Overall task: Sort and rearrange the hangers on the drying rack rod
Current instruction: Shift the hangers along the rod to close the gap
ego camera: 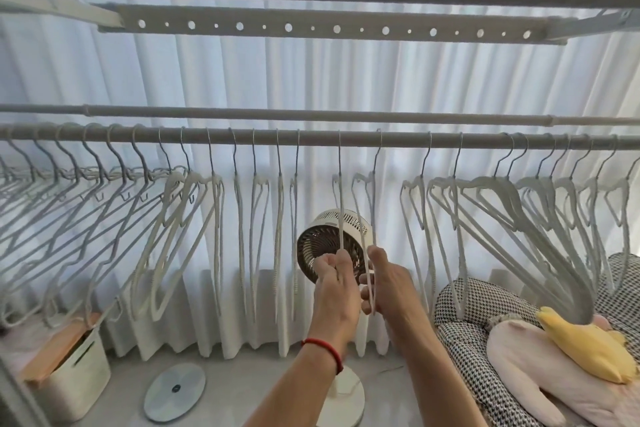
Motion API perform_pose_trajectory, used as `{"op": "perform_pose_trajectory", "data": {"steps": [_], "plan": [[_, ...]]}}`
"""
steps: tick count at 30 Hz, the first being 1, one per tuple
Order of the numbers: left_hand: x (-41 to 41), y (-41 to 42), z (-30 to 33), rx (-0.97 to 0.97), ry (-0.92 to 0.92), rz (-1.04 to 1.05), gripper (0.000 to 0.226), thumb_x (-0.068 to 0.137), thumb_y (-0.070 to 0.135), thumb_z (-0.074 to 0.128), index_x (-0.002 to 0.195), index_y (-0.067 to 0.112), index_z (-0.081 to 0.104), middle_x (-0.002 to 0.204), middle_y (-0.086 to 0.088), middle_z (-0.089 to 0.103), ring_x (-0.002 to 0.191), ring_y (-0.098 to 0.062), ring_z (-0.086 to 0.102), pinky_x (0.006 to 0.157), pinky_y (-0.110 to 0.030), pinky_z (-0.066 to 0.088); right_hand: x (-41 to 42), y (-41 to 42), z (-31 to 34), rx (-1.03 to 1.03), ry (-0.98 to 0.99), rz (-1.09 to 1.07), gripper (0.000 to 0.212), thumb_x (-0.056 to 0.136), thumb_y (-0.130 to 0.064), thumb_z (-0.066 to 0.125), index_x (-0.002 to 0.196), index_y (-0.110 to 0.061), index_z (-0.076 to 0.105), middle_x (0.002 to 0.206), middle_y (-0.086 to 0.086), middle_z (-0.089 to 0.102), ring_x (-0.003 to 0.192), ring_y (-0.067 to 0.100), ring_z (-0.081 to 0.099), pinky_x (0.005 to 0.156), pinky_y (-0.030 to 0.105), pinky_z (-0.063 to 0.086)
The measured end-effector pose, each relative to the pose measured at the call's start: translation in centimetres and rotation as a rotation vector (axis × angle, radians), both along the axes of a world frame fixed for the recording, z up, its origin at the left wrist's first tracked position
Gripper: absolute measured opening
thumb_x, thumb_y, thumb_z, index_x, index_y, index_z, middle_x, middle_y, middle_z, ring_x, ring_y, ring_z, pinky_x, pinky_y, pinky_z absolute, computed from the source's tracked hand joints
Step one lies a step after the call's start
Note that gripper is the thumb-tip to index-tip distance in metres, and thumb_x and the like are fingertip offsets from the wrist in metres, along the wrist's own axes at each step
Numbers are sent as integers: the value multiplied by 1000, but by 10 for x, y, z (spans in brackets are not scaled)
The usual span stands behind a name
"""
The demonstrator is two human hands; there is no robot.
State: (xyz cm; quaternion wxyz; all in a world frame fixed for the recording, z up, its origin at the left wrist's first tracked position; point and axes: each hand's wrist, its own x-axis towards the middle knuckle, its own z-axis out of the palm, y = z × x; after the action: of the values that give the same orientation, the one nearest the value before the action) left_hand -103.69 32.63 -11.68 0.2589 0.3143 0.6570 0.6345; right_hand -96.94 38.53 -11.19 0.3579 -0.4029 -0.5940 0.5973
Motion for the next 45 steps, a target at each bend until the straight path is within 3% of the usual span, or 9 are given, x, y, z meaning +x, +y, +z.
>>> {"op": "perform_pose_trajectory", "data": {"steps": [3,5,19,23,26,30,35,40,45], "plan": [[1,-10,4,13,-19,-2,35,108,45,26,123,16,39,70,0,55,39,2,53,39,-13,40,-4,-2,0,-10,26,57,42,102,-43,46,90,-6,62,77,12,50,54,17,43,45,28,37],[2,-14,5,25,-31,5,30,108,44,27,119,18,37,66,-1,54,32,2,48,36,-13,39,-7,-4,-2,22,-4,100,42,99,-46,46,90,-10,65,76,11,54,55,18,44,45,27,37],[-6,-13,1,20,-85,93,33,106,50,29,121,23,39,82,-2,58,55,-9,56,50,-23,50,-20,-9,-7,55,-14,112,48,100,-50,42,83,-11,64,71,9,54,49,17,44,45,28,38],[-8,-15,0,6,-79,102,33,107,50,28,121,22,40,68,0,54,39,-1,50,45,-21,45,-20,-11,-9,58,2,119,52,95,-55,41,86,-9,62,70,10,51,51,18,43,46,29,38],[-11,-14,-2,-21,-41,124,37,106,52,27,122,22,40,73,1,54,55,-10,55,51,-23,47,-19,-12,-9,67,-14,107,50,98,-53,41,84,-11,62,70,10,52,55,22,45,51,32,39],[-16,-13,-5,-37,-29,134,41,104,55,29,124,21,42,80,0,57,68,-17,57,73,-40,58,-20,-14,-7,74,-30,122,55,84,-62,39,82,-12,63,69,8,53,57,23,47,53,35,40],[-16,-16,-2,-58,-19,148,37,105,54,29,121,23,42,79,2,57,61,-10,57,54,-22,46,-20,-15,-6,88,-24,121,53,95,-56,40,83,-11,64,70,8,53,58,23,47,54,35,41],[-17,-17,-3,-62,13,158,47,101,62,30,128,25,39,89,0,61,87,-21,67,84,-44,58,-19,-17,-5,120,-64,126,70,83,-65,37,94,-3,67,71,8,55,56,22,50,58,36,44],[-13,-19,-12,-32,272,135,68,91,76,26,141,30,24,134,-8,55,109,-25,63,94,-46,55,-9,-21,-4,211,-42,151,53,102,-57,25,104,-30,71,89,1,76,72,19,73,63,32,60]]}}
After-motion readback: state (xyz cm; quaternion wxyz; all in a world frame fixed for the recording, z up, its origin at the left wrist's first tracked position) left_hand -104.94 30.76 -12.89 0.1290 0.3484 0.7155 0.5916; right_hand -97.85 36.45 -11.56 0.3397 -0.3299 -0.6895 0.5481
